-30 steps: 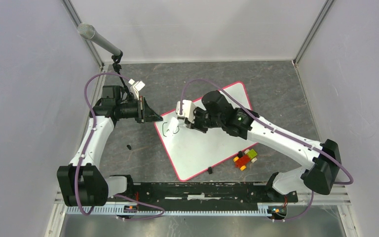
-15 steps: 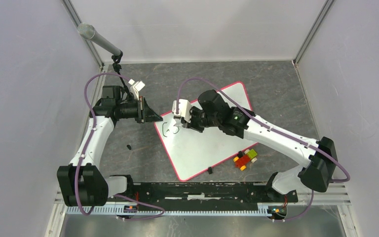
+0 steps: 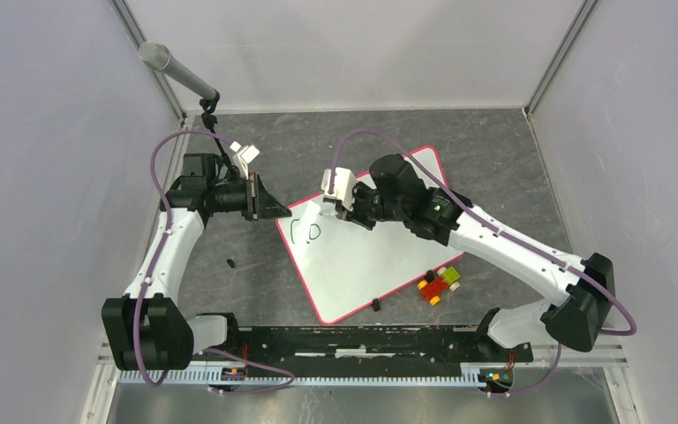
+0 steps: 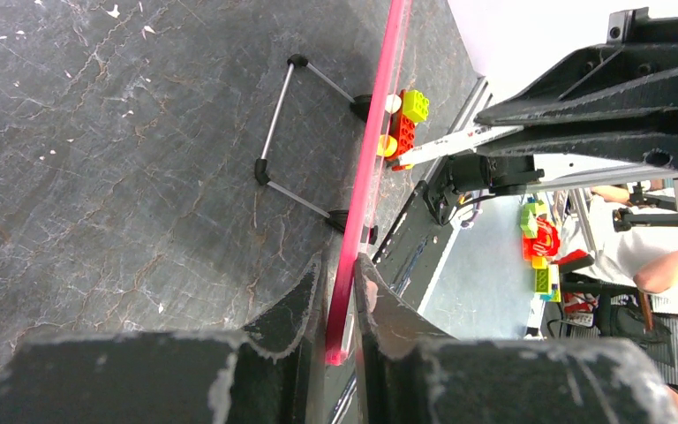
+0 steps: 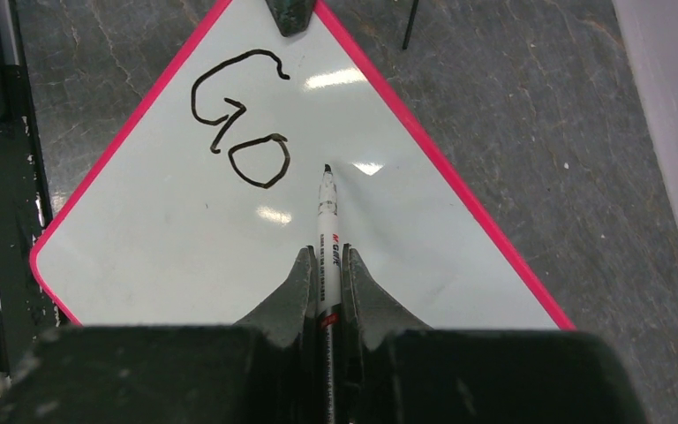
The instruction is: Write a sentence on the whiteboard
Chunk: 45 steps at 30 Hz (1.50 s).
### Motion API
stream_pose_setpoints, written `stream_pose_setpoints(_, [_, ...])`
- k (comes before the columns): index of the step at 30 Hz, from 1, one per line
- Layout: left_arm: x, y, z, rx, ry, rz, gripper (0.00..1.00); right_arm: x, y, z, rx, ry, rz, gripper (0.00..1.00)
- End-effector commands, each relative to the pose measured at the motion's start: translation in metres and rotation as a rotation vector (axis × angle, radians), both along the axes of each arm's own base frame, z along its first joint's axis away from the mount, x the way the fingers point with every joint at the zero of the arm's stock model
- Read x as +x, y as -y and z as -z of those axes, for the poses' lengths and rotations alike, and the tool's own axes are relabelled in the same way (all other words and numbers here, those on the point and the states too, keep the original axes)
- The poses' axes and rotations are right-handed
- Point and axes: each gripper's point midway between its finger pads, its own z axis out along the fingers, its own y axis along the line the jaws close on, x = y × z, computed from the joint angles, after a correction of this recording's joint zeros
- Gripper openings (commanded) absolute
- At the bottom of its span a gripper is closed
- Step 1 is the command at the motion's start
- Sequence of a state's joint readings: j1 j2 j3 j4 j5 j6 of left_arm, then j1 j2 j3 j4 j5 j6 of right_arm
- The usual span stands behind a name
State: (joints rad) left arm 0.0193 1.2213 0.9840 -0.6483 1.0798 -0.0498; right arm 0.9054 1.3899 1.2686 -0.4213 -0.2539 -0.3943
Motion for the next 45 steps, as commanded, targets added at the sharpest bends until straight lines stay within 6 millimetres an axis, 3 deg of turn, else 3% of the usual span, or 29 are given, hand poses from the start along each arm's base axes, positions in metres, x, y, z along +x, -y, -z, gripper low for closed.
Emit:
stream_pose_setpoints(1, [-0.002,0.0,-0.005,0.001,0.034,0.009,0.02,-0.003,0.007,-0.007,0.02,0.009,0.003,0.0])
stream_pose_setpoints(9, [-0.002,0.0,-0.005,0.004,0.036,0.008,0.02,-0.003,0.01,0.011,-0.017,-0.008,0.002,0.0])
stream_pose_setpoints(17, [-0.002,0.0,-0.004,0.004,0.034,0.009,0.02,0.003,0.007,0.012,-0.021,0.002,0.014,0.0])
stream_pose_setpoints(23, [-0.001,0.0,-0.005,0.003,0.034,0.009,0.02,-0.003,0.002,0.015,-0.02,-0.022,-0.017,0.0])
stream_pose_setpoints(35, [-0.001,0.0,-0.004,0.005,0.032,0.006,0.02,-0.018,0.015,0.033,-0.063,-0.037,-0.042,0.0])
stream_pose_setpoints(45, [-0.001,0.0,-0.004,0.005,0.03,0.006,0.02,0.006,0.032,0.022,-0.072,0.01,0.051,0.0])
